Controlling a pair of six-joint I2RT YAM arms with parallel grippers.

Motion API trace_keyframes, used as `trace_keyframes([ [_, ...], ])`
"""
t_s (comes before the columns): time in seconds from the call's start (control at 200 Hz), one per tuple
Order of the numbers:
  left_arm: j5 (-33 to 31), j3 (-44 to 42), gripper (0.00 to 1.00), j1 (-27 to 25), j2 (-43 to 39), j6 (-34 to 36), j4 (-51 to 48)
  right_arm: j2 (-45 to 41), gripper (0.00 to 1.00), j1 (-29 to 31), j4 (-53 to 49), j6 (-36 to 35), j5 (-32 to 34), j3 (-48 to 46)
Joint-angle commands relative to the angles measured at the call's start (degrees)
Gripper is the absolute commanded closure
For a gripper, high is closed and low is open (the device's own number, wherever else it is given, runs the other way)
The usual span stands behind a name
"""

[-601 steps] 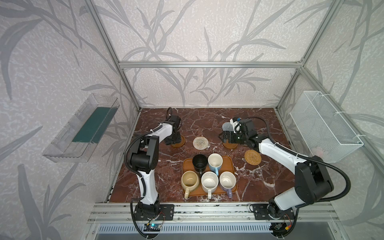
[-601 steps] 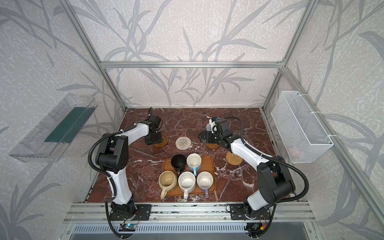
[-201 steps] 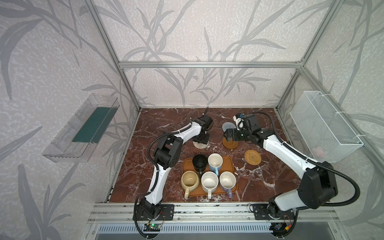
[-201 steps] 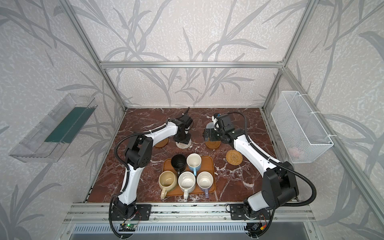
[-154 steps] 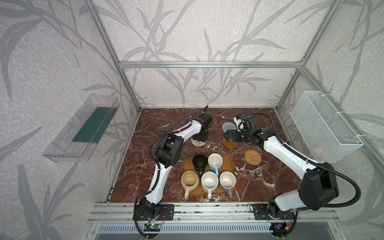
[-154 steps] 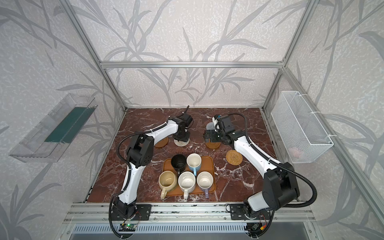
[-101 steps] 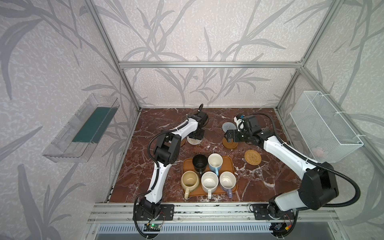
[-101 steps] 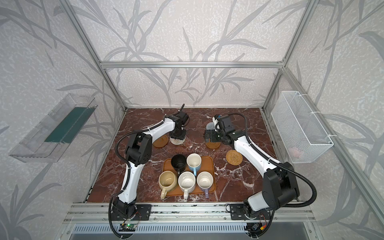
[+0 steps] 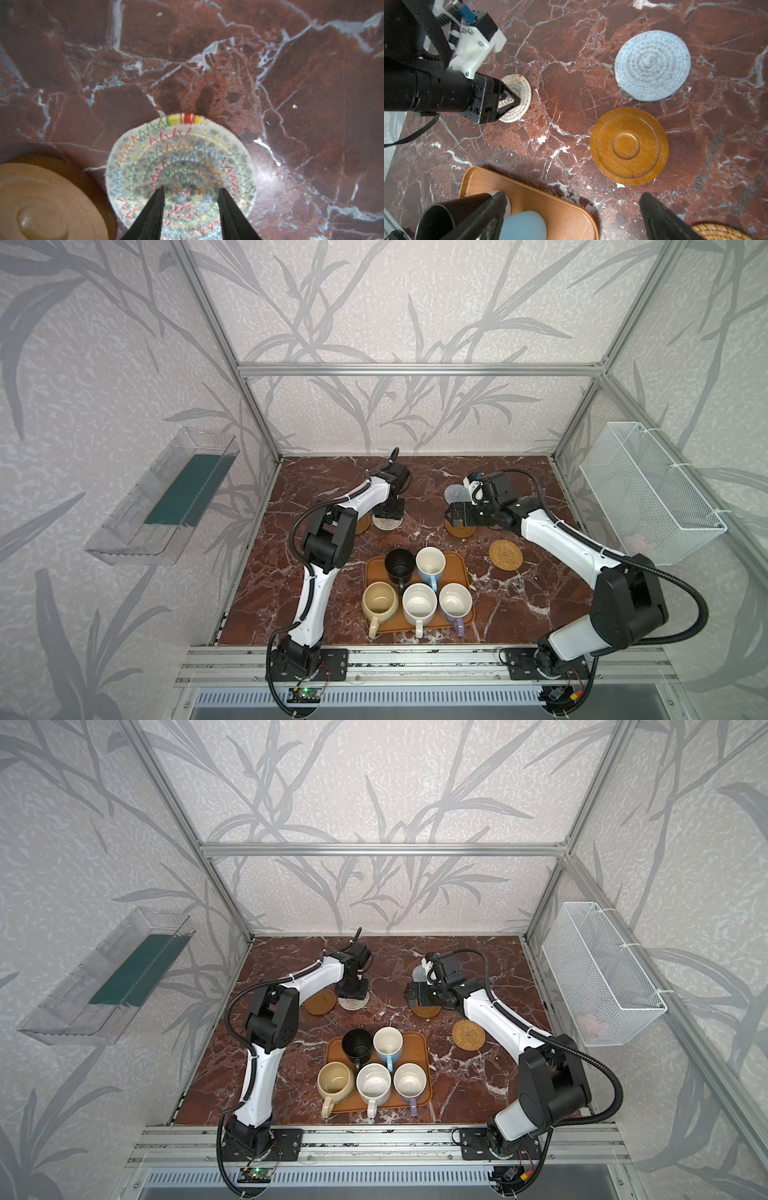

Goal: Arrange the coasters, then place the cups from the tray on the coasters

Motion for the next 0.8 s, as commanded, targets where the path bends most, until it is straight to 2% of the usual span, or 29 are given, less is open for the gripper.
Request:
trace_keyframes([
  [0.0,2.7,-3.5,0.55,-0.7,-1.2,-1.6,-1.9,-0.2,0.01,-0.2,-0.2,0.8,-0.9,1.1],
  [0.335,3.5,-2.8,0.52,-0.9,-1.6,-1.6,-1.6,-0.1,0.01,-0.2,-0.4,-0.1,0.8,1.1],
  [0.795,3.0,1.6,0.44,-0.9,-8.7,-0.8,-4.2,-4.6,0.01,-0.2,0.0,-0.8,4.1,-1.2],
])
